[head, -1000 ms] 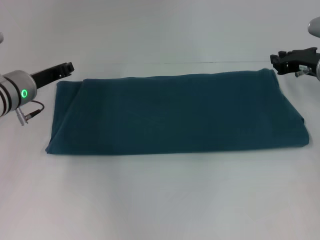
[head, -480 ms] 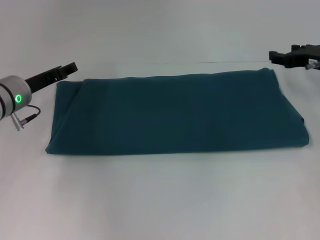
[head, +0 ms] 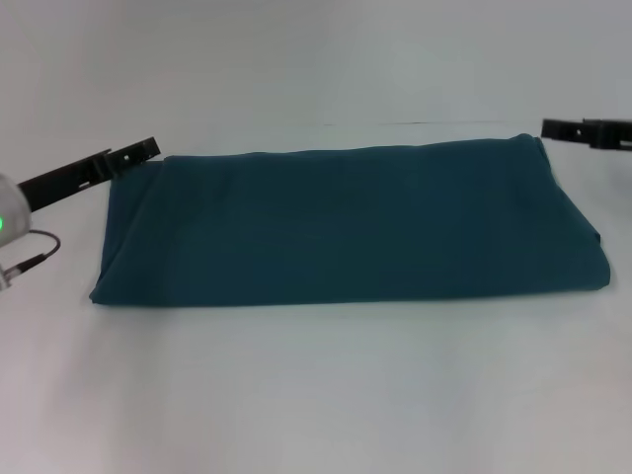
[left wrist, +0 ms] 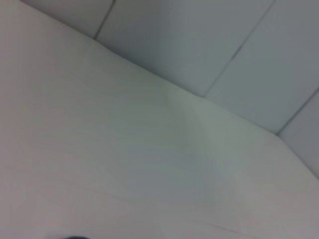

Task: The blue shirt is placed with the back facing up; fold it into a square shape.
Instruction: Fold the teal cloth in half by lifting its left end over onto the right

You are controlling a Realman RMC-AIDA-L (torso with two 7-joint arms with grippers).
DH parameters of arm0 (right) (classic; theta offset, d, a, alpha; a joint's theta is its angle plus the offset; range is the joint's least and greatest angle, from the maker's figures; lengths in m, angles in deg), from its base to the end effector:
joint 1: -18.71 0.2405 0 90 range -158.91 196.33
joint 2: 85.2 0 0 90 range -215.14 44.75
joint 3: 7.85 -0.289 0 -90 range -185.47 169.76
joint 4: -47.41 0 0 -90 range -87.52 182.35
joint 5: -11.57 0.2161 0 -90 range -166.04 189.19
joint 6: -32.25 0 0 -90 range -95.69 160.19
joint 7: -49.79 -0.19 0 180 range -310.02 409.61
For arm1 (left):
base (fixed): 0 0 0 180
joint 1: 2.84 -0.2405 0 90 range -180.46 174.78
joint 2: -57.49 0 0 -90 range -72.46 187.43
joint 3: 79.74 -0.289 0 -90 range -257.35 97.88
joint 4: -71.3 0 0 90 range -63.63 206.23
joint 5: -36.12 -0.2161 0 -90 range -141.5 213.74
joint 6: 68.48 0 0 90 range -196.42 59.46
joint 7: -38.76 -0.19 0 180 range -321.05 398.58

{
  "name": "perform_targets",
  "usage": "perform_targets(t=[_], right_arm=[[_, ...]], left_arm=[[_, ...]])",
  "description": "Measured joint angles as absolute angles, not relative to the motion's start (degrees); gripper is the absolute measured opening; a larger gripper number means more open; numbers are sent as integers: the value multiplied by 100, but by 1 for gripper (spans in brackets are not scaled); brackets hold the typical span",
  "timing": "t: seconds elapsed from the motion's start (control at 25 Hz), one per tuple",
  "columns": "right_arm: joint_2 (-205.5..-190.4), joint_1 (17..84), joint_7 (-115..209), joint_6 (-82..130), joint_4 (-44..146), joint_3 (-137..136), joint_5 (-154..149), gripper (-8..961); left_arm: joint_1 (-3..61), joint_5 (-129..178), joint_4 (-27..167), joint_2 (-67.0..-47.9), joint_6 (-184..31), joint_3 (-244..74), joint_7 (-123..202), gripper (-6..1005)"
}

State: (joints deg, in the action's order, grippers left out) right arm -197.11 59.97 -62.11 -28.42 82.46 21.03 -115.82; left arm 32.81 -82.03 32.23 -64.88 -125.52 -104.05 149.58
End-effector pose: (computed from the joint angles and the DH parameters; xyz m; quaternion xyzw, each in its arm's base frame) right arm 0.3176 0.4931 0.0350 -0.8012 0.4544 0.1878 0.3409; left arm -0.3237 0.4622 -0.0112 -0.7236 -0.5208 -0.2907 0.3474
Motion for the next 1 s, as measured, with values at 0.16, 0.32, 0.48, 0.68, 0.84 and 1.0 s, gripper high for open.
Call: perform_targets(t=[0.16,0.32,0.48,0.68,0.84,1.0], right_arm=[[-19657,5707,-6605,-3632,8492,2105,-11592,767],[-19570,5478,-6959,-4258,8531,2104,-11591,768],[-19532,5278,-7126,-4593,8538,2076,-11596,764],[-19510,5069,-7163,-4818,8573,2050,-11575,760],[-19491,4980,-7189,-4971,8629,2041,-11575,760],[-19469,4933,-7238,-5015,8668,2038,-11588,760]], left_arm=[[3040,-8205,3025,-6461,-12977,-10404,14978,829],[2799,-8250,2915,-6400,-13259,-10425,15024,830],[2544,-8256,2772,-6406,-13314,-10421,15020,830],[2289,-8466,2610,-6414,-13459,-10418,15016,830],[2226,-8868,2557,-6429,-13705,-10407,15024,830],[2222,-9127,2599,-6447,-13749,-10460,15026,829]])
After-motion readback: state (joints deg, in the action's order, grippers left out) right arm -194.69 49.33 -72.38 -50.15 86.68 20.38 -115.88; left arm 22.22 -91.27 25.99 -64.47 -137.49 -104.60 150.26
